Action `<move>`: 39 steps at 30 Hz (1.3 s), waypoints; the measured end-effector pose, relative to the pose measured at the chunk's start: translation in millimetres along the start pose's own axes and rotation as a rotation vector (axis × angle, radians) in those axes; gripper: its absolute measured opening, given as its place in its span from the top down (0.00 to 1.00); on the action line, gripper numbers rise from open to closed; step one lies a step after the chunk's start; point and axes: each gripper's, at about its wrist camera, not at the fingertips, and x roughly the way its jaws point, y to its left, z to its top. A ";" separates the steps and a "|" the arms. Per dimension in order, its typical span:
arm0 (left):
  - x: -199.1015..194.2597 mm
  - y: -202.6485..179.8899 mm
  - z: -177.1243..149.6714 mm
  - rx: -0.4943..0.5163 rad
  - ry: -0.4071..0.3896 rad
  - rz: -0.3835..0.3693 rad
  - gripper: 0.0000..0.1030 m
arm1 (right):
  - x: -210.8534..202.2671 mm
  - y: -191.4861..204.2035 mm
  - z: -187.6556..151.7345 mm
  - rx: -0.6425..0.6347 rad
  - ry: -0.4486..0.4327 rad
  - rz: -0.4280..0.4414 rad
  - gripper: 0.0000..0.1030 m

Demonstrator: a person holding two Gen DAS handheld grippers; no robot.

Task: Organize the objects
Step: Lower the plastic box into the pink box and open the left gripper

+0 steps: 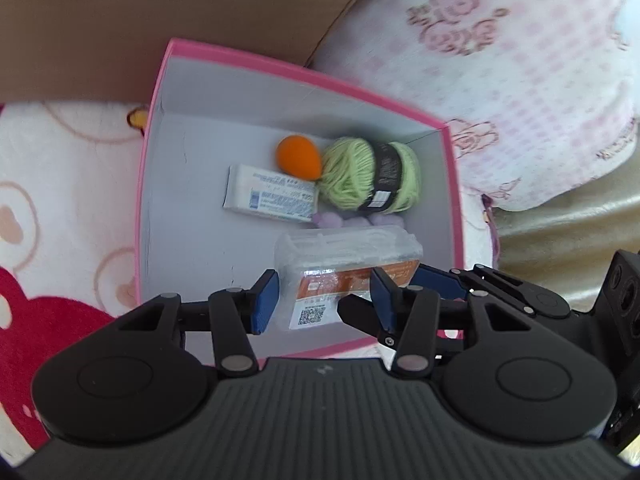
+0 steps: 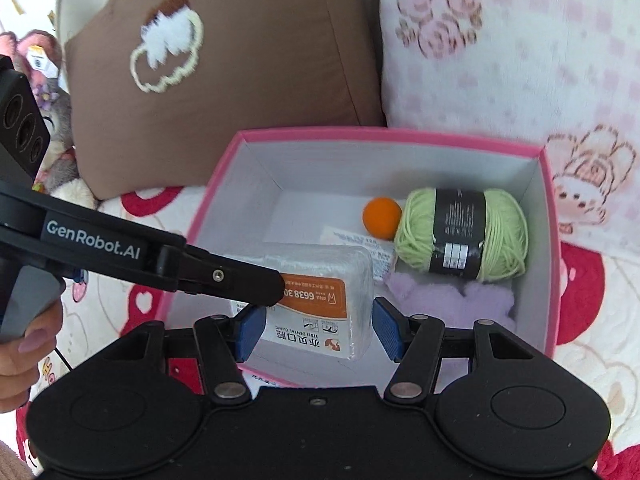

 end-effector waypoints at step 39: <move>31.1 -2.2 -15.4 0.156 -0.155 0.164 0.55 | 20.5 14.3 -19.2 -0.073 -0.104 -0.113 0.47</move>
